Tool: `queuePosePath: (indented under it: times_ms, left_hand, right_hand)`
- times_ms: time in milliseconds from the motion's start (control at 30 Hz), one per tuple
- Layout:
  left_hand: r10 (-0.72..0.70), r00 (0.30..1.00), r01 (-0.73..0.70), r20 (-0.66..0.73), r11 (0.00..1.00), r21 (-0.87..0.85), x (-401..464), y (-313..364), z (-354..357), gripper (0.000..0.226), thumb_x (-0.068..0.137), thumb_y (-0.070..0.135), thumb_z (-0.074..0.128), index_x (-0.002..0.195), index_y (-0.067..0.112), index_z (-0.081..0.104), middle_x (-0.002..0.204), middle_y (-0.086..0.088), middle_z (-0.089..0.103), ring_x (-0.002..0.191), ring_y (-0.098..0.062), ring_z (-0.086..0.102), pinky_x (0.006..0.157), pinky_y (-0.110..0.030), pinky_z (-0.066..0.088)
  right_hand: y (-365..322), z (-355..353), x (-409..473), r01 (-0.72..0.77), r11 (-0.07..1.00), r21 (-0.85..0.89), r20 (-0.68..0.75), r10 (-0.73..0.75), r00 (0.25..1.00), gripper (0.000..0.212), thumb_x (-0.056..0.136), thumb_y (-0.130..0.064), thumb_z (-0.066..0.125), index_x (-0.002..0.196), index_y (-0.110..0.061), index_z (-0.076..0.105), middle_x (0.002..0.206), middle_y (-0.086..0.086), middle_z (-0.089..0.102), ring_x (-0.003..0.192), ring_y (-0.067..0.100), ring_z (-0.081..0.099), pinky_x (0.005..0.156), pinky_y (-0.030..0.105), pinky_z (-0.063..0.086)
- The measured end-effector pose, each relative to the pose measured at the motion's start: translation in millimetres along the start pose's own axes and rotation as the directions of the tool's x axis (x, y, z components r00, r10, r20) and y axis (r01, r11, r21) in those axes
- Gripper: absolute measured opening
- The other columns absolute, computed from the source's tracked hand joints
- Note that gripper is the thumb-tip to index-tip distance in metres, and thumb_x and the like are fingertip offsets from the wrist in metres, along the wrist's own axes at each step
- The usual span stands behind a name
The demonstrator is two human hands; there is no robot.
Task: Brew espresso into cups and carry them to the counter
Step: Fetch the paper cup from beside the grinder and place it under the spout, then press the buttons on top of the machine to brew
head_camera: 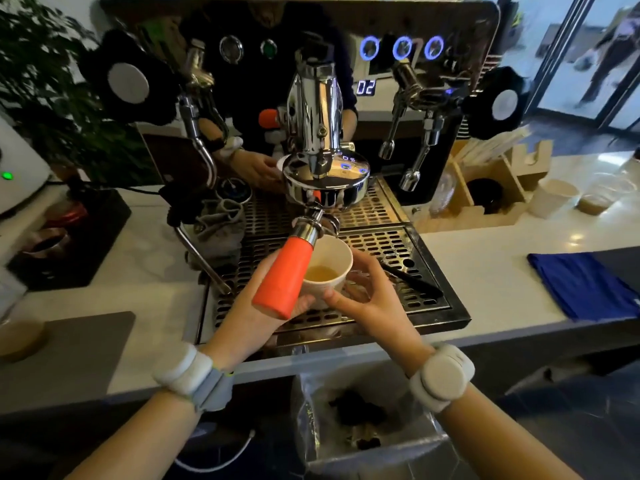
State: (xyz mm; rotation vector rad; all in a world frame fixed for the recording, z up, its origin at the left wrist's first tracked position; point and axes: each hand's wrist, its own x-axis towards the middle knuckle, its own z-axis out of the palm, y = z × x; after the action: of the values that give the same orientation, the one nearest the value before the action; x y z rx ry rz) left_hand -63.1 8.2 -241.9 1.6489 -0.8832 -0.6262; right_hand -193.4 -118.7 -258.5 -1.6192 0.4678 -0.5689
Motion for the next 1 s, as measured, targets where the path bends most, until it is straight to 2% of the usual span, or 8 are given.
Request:
queuePosePath:
  times_ms: [67, 133, 233, 367, 467, 600, 700, 1000]
  left_hand:
    - [0.015, 1.000, -0.015, -0.006, 0.998, 0.062, -3, -12, -11, 0.083, 0.058, 0.041, 0.079, 0.132, 0.037, 0.040, 0.125, 0.010, 0.054, 0.114, -0.003, 0.054, 0.088, -0.017, 0.045]
    - [0.095, 0.995, -0.094, -0.002, 0.988, 0.125, -5, -11, -21, 0.081, 0.062, 0.041, 0.079, 0.129, 0.046, 0.035, 0.126, 0.021, 0.047, 0.111, 0.013, 0.049, 0.080, -0.005, 0.042]
    - [0.160, 0.986, -0.165, 0.053, 0.977, 0.131, 0, -4, -33, 0.078, 0.070, 0.024, 0.080, 0.132, 0.043, 0.037, 0.130, 0.024, 0.043, 0.116, 0.012, 0.047, 0.082, -0.005, 0.044]
    - [0.209, 0.978, -0.209, 0.014, 0.978, -0.022, -1, 22, -44, 0.063, 0.067, 0.020, 0.068, 0.122, 0.038, 0.044, 0.128, 0.019, 0.046, 0.121, -0.003, 0.049, 0.091, -0.025, 0.049]
    - [0.312, 0.950, -0.310, -0.016, 0.948, 0.072, 0, 48, -47, 0.053, 0.076, 0.025, 0.066, 0.122, 0.042, 0.046, 0.129, 0.022, 0.050, 0.119, 0.003, 0.050, 0.087, -0.012, 0.045]
    - [0.422, 0.906, -0.415, -0.047, 0.903, 0.111, 5, 88, -48, 0.048, 0.082, 0.022, 0.067, 0.126, 0.036, 0.050, 0.126, 0.016, 0.056, 0.115, 0.007, 0.052, 0.082, -0.005, 0.044]
    - [0.472, 0.880, -0.463, -0.055, 0.877, 0.130, 10, 116, -45, 0.050, 0.082, 0.026, 0.067, 0.128, 0.030, 0.051, 0.125, 0.013, 0.058, 0.116, 0.005, 0.052, 0.085, -0.008, 0.044]
    - [0.622, 0.779, -0.592, -0.079, 0.771, 0.233, 28, 198, -54, 0.053, 0.074, 0.037, 0.069, 0.124, 0.039, 0.052, 0.122, 0.018, 0.058, 0.114, 0.006, 0.053, 0.085, -0.009, 0.046]
  right_hand:
    - [-5, -2, -1, -0.016, 1.000, -0.012, 0.027, 0.017, 0.999, 0.080, 0.069, -0.029, 0.078, 0.137, -0.022, 0.037, 0.134, -0.002, 0.047, 0.121, 0.009, 0.049, 0.094, 0.024, 0.047]
    - [-11, -2, -9, -0.034, 0.999, -0.012, -0.001, 0.034, 0.999, 0.087, 0.065, -0.039, 0.076, 0.140, -0.025, 0.033, 0.136, -0.004, 0.044, 0.124, 0.011, 0.046, 0.099, 0.030, 0.045]
    - [-21, -3, -15, -0.036, 0.998, -0.049, -0.055, 0.033, 0.998, 0.089, 0.064, -0.050, 0.070, 0.141, -0.032, 0.031, 0.137, -0.009, 0.042, 0.124, 0.010, 0.044, 0.100, 0.038, 0.046]
    - [-42, -12, -21, 0.071, 0.996, -0.058, -0.140, -0.078, 0.987, 0.074, 0.069, -0.052, 0.067, 0.134, -0.043, 0.034, 0.135, -0.013, 0.042, 0.122, 0.005, 0.043, 0.092, 0.020, 0.042]
    - [-63, -22, -17, 0.161, 0.985, -0.064, -0.174, -0.170, 0.970, 0.065, 0.069, -0.053, 0.067, 0.127, -0.050, 0.038, 0.132, -0.014, 0.046, 0.123, 0.003, 0.044, 0.096, 0.024, 0.042]
    - [-100, -34, -7, 0.285, 0.955, -0.080, -0.160, -0.294, 0.942, 0.062, 0.069, -0.057, 0.068, 0.125, -0.053, 0.041, 0.126, -0.027, 0.048, 0.116, -0.013, 0.045, 0.090, 0.011, 0.044]
    - [-123, -37, 2, 0.347, 0.934, -0.083, -0.151, -0.356, 0.922, 0.059, 0.073, -0.051, 0.069, 0.126, -0.050, 0.043, 0.127, -0.023, 0.050, 0.118, -0.010, 0.046, 0.101, 0.024, 0.039]
    - [-203, -52, 31, 0.499, 0.859, -0.117, -0.004, -0.502, 0.865, 0.053, 0.086, -0.029, 0.065, 0.129, -0.044, 0.038, 0.130, -0.012, 0.050, 0.119, 0.005, 0.050, 0.096, 0.025, 0.045]
